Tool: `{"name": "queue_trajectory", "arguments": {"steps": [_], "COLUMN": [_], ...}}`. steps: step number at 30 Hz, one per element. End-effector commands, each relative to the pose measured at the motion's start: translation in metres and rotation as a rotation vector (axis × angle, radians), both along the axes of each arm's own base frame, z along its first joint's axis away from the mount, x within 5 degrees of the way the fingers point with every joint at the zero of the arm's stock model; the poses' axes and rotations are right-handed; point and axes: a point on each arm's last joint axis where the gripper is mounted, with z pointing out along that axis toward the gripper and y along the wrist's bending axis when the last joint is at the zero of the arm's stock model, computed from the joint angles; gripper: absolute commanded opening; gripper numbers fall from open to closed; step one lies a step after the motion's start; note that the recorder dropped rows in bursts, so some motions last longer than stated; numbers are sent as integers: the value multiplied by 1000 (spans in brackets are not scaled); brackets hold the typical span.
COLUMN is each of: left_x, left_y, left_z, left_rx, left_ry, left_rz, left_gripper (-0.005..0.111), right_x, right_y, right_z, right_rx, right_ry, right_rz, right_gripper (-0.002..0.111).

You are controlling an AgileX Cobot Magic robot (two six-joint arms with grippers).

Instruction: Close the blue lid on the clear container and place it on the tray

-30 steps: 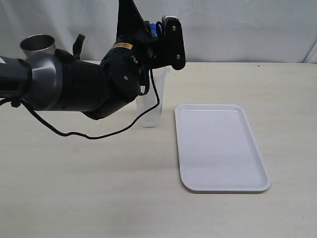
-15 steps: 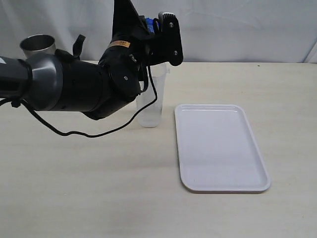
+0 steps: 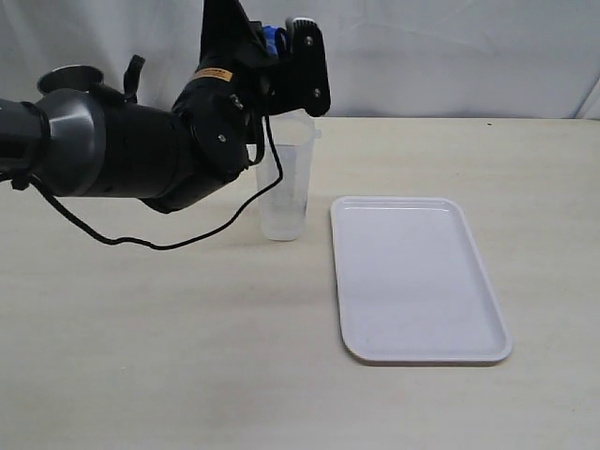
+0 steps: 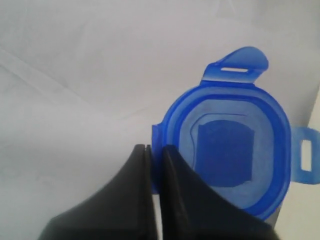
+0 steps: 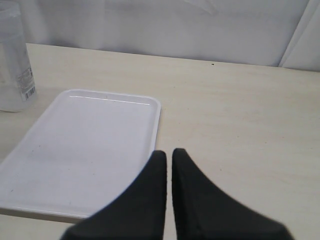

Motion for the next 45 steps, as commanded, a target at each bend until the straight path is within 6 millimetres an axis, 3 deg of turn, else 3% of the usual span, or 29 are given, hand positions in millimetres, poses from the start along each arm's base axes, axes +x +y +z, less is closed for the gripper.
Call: {"name": "queue_trajectory", "arguments": {"steps": [1, 15, 28, 45], "left_x": [7, 10, -1, -3], "left_y": [14, 8, -6, -7], "left_z": [8, -8, -4, -6], "left_rx": [-80, -110, -92, -73], "left_ry": [-63, 130, 74, 94], "left_rz": [52, -74, -88, -73], "left_gripper": [0, 0, 0, 0], "right_x": [0, 0, 0, 0], "right_y": [0, 0, 0, 0], "right_z": [0, 0, 0, 0], "right_rx": [1, 1, 1, 1], "right_ry": [-12, -12, -12, -12], "right_rz": [-3, -3, -3, -3], "right_gripper": [5, 5, 5, 5]}}
